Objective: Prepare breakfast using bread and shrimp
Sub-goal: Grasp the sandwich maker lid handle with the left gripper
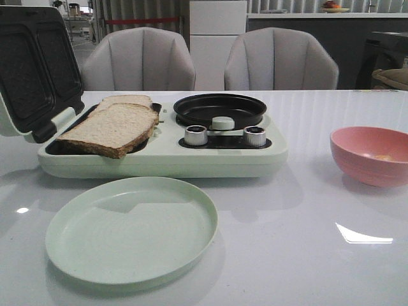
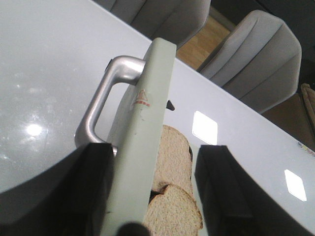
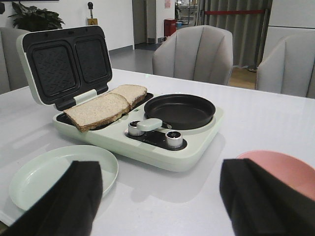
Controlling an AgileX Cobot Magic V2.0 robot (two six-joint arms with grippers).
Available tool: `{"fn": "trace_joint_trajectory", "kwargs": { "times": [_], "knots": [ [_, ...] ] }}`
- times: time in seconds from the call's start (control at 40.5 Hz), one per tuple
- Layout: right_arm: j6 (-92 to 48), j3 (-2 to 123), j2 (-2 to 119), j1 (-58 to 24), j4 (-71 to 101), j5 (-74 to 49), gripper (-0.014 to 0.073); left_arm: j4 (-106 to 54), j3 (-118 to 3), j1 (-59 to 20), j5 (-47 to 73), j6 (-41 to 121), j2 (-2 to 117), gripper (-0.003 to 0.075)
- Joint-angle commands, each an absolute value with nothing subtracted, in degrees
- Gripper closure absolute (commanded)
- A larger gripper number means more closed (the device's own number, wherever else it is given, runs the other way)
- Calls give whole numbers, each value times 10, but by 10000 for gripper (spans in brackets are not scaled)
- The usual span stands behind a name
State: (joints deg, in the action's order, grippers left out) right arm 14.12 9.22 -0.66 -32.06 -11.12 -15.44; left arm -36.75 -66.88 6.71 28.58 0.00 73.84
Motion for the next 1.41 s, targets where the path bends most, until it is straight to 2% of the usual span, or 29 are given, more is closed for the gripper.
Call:
{"fn": "trace_joint_trajectory", "kwargs": {
  "times": [0.0, 0.173, 0.445, 0.816, 1.236, 1.359, 1.384],
  "knots": [
    [141, 107, -12, -316, -114, -102, -1, -465, -690, 89, 273, 81, 745, 303],
    [141, 107, -12, -316, -114, -102, -1, -557, -690, 127, 303, 145, 782, 303],
    [141, 107, -12, -316, -114, -102, -1, -785, -690, 176, 387, 341, 847, 303],
    [141, 107, -12, -316, -114, -102, -1, -833, -690, 194, 421, 402, 898, 309],
    [141, 107, -12, -316, -114, -102, -1, -949, -694, 194, 518, 463, 969, 463],
    [141, 107, -12, -316, -114, -102, -1, -951, -694, 188, 516, 476, 970, 554],
    [141, 107, -12, -316, -114, -101, -1, -951, -694, 186, 516, 477, 970, 594]
  ]
}}
